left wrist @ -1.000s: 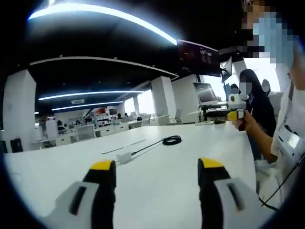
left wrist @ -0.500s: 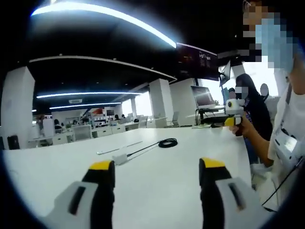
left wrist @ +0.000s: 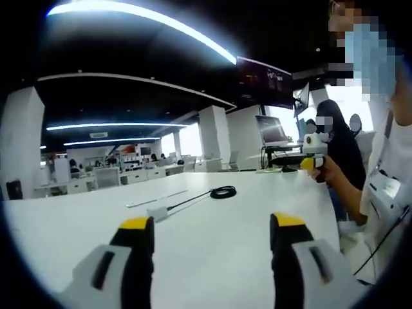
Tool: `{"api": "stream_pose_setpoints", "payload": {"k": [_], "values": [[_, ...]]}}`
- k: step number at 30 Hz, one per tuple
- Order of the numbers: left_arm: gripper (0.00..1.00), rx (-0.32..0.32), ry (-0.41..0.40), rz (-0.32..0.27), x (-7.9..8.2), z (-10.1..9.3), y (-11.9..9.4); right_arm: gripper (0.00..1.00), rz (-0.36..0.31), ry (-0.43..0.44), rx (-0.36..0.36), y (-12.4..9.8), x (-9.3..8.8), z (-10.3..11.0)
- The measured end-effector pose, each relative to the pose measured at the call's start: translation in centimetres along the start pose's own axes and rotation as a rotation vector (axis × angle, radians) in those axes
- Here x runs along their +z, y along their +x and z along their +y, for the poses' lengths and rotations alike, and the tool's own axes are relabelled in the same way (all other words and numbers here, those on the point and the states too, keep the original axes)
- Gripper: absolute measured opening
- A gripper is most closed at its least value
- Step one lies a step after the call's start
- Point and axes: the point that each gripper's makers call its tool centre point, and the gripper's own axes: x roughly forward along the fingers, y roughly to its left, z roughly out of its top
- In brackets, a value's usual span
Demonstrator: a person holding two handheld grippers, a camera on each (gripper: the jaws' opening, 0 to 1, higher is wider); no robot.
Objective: Plug the desk Type‑C cable into the charger adapter.
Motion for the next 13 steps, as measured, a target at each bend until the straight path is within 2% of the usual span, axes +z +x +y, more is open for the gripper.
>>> {"api": "stream_pose_setpoints", "payload": {"k": [3, 13], "values": [[0.75, -0.011, 0.000, -0.005, 0.06, -0.31, 0.14, 1.00, -0.010, 0.009, -0.004, -0.08, 0.15, -0.20], [0.74, 0.008, -0.001, 0.012, -0.42, 0.04, 0.28, 1.00, -0.003, 0.008, 0.001, -0.14, -0.03, -0.17]]}}
